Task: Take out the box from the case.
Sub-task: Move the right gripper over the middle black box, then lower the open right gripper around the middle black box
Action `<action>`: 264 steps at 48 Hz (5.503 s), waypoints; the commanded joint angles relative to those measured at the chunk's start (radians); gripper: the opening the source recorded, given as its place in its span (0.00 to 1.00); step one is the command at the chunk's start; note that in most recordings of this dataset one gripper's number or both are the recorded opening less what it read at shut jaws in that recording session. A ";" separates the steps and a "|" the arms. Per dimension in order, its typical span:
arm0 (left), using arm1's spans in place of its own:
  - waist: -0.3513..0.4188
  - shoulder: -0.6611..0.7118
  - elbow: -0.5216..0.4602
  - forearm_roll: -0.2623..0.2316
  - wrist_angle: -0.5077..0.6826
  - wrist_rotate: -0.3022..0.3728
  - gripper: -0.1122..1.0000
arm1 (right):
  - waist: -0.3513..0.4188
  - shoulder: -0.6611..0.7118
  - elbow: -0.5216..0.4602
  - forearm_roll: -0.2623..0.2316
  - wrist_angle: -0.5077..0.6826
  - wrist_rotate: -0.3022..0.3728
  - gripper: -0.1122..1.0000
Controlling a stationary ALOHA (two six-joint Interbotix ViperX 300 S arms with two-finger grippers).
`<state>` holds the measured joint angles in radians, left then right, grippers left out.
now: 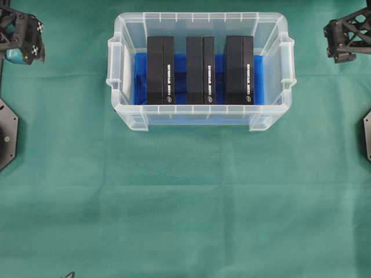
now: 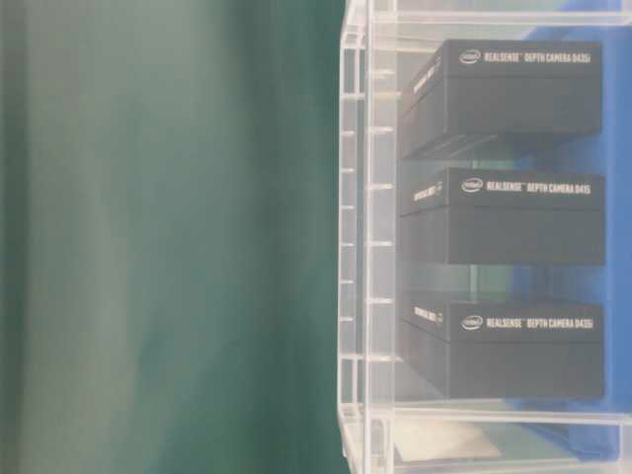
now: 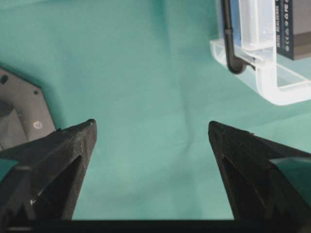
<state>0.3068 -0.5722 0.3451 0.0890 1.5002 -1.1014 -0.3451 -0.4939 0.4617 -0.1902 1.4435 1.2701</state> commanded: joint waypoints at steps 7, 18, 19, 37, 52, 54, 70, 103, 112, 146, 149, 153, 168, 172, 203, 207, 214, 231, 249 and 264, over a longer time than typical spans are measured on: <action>0.002 -0.006 -0.012 0.002 -0.003 -0.014 0.95 | 0.005 0.052 -0.067 0.006 -0.029 0.005 0.95; 0.002 -0.006 -0.012 0.000 -0.003 -0.021 0.95 | 0.017 0.147 -0.149 0.009 -0.054 0.006 0.95; 0.002 -0.006 -0.012 0.000 -0.003 -0.021 0.95 | 0.020 0.160 -0.156 0.011 -0.055 0.006 0.95; 0.003 -0.005 -0.014 -0.002 -0.003 -0.021 0.95 | 0.048 0.316 -0.319 0.015 -0.069 0.009 0.95; 0.002 -0.003 -0.015 -0.005 -0.003 -0.020 0.95 | 0.077 0.442 -0.449 0.017 -0.100 0.020 0.95; 0.003 -0.003 -0.015 -0.005 -0.003 -0.020 0.95 | 0.080 0.460 -0.468 0.020 -0.104 0.020 0.95; 0.003 -0.009 -0.015 -0.008 -0.003 -0.017 0.95 | 0.101 0.603 -0.637 0.038 -0.130 0.020 0.95; 0.002 -0.011 -0.015 -0.009 -0.003 -0.014 0.95 | 0.109 0.686 -0.726 0.072 -0.124 0.020 0.95; 0.003 -0.012 -0.015 -0.011 -0.005 -0.015 0.95 | 0.109 0.686 -0.726 0.072 -0.124 0.020 0.95; 0.002 -0.011 -0.015 -0.012 -0.003 -0.020 0.95 | 0.109 0.686 -0.726 0.072 -0.124 0.020 0.95; 0.003 -0.011 -0.015 -0.012 -0.003 -0.020 0.95 | 0.109 0.686 -0.726 0.072 -0.124 0.020 0.95; 0.002 -0.011 -0.015 -0.012 -0.003 -0.020 0.95 | 0.109 0.686 -0.726 0.072 -0.124 0.020 0.95; 0.002 -0.011 -0.015 -0.014 -0.003 -0.021 0.95 | 0.109 0.689 -0.724 0.072 -0.121 0.020 0.95; 0.002 -0.011 -0.015 -0.014 -0.003 -0.023 0.95 | 0.109 0.692 -0.724 0.072 -0.121 0.020 0.95; 0.003 -0.011 -0.014 -0.015 -0.002 -0.021 0.95 | 0.109 0.723 -0.696 0.098 -0.124 0.017 0.95; 0.002 -0.011 -0.014 -0.015 -0.002 -0.021 0.95 | 0.109 0.726 -0.678 0.110 -0.132 0.017 0.95; 0.002 -0.011 -0.014 -0.015 -0.002 -0.021 0.95 | 0.109 0.729 -0.649 0.126 -0.164 0.017 0.95; 0.002 -0.011 -0.012 -0.015 -0.002 -0.020 0.95 | 0.107 0.746 -0.598 0.141 -0.221 0.017 0.95; 0.002 -0.012 -0.012 -0.015 -0.002 -0.021 0.95 | 0.100 0.781 -0.580 0.153 -0.253 0.012 0.95; 0.002 -0.011 -0.012 -0.015 -0.002 -0.021 0.95 | 0.083 0.782 -0.540 0.164 -0.295 0.015 0.95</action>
<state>0.3068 -0.5752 0.3451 0.0736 1.5002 -1.1229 -0.2608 0.3068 -0.0752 -0.0322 1.1582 1.2839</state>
